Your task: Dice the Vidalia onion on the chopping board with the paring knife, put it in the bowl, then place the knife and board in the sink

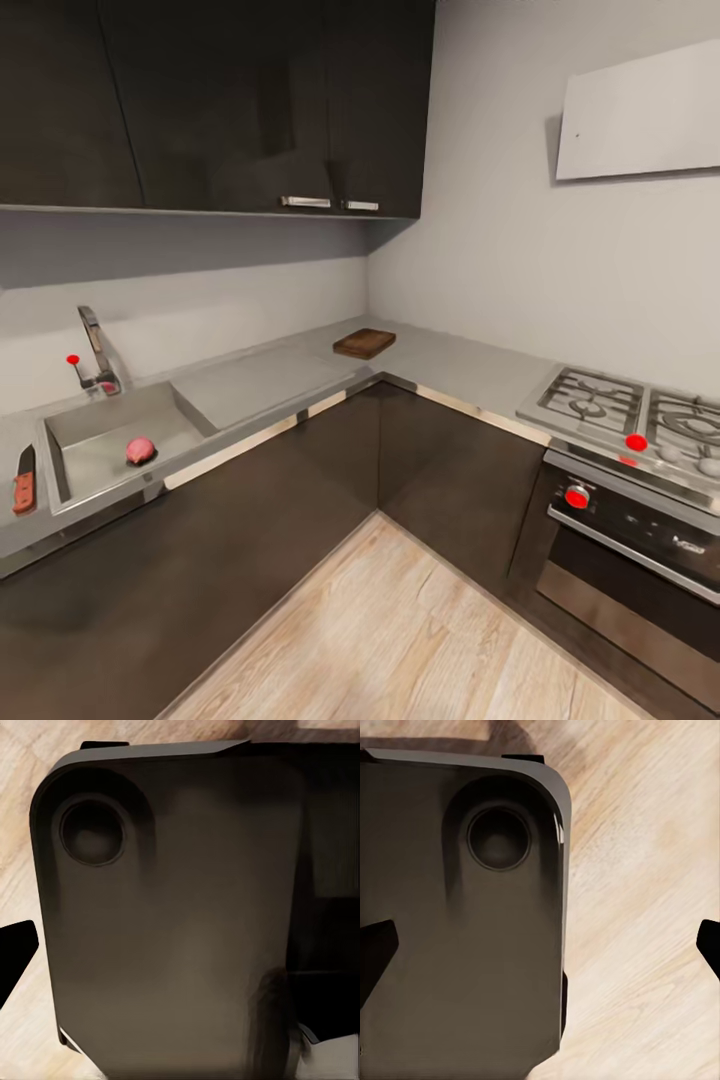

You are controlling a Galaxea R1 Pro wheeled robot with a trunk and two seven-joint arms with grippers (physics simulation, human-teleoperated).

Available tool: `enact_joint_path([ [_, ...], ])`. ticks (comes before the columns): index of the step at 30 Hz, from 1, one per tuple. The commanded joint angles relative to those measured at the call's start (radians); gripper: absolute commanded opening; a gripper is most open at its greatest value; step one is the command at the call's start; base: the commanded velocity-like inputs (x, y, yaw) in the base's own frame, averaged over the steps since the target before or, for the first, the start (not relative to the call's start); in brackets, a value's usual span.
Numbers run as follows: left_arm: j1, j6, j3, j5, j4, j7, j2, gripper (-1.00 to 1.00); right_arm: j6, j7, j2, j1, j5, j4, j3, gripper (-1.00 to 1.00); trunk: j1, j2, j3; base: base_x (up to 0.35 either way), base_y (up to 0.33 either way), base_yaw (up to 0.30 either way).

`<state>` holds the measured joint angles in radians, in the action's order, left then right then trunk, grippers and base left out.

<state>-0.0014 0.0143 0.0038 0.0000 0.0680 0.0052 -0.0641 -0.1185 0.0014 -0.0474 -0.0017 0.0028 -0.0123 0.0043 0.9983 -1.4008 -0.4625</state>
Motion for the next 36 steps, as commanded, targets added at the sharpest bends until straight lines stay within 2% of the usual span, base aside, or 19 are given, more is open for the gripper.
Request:
enact_joint_path([
  [1, 0.000, 0.001, 0.000, 0.000, 0.000, 0.001, 0.000, 1.00, -0.003, 0.000, 0.000, 0.000, 0.000, 0.000, 0.000, 1.00, -0.004, 0.007, 0.002, 0.000, 0.000, 0.000],
  [36, 0.000, 0.001, 0.000, 0.000, 0.000, -0.005, -0.003, 1.00, -0.003, 0.000, 0.000, 0.000, 0.000, 0.008, 0.000, 1.00, -0.138, 0.252, 0.112, 0.000, 0.000, 0.000],
])
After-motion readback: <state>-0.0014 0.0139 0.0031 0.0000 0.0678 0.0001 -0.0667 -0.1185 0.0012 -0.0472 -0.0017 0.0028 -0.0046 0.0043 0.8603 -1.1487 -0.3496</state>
